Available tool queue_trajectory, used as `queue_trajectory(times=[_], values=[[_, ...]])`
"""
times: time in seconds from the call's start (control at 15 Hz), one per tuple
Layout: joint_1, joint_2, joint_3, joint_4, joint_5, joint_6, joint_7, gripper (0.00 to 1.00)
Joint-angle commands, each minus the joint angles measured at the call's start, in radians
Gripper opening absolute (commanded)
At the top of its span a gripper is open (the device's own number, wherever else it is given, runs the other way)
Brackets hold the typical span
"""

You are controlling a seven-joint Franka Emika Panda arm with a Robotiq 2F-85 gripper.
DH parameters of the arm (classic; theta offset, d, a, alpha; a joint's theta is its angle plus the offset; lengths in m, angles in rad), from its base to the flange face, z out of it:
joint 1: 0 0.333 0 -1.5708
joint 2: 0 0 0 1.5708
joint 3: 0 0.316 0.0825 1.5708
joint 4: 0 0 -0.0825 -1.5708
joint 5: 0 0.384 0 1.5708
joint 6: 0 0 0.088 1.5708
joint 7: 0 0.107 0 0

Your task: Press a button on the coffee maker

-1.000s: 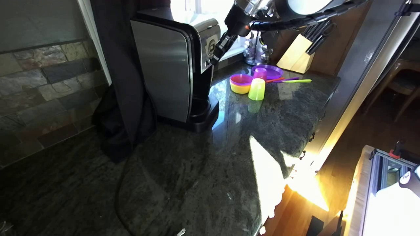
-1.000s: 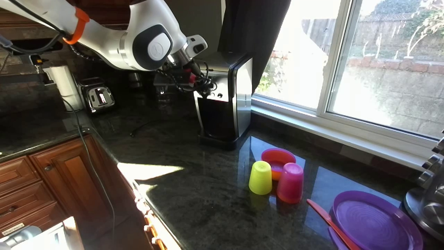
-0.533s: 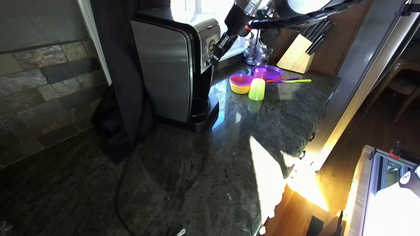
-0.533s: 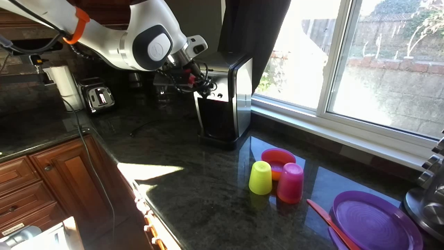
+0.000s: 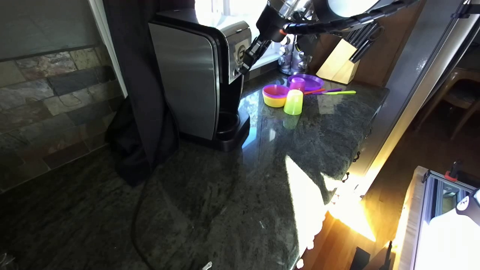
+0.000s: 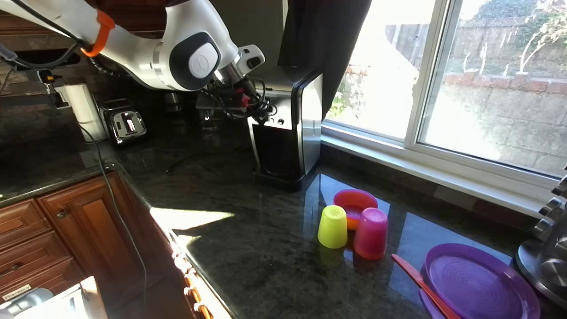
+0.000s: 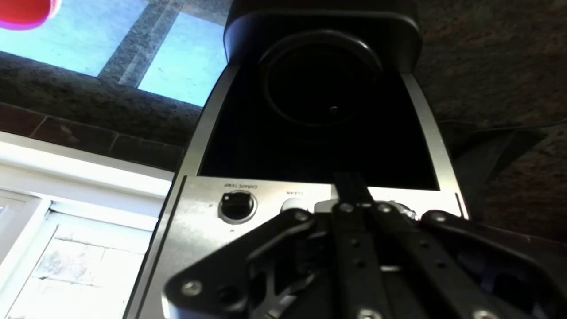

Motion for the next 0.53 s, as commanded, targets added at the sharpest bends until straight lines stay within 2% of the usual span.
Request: queue_trajectory(times=[0.0,0.47], values=[[-0.002,0.025,0.008,0.015,-0.011,0.057,0.007,0.00],[-0.004,0.033,0.010,0.013,-0.012,0.087,0.009,0.00]])
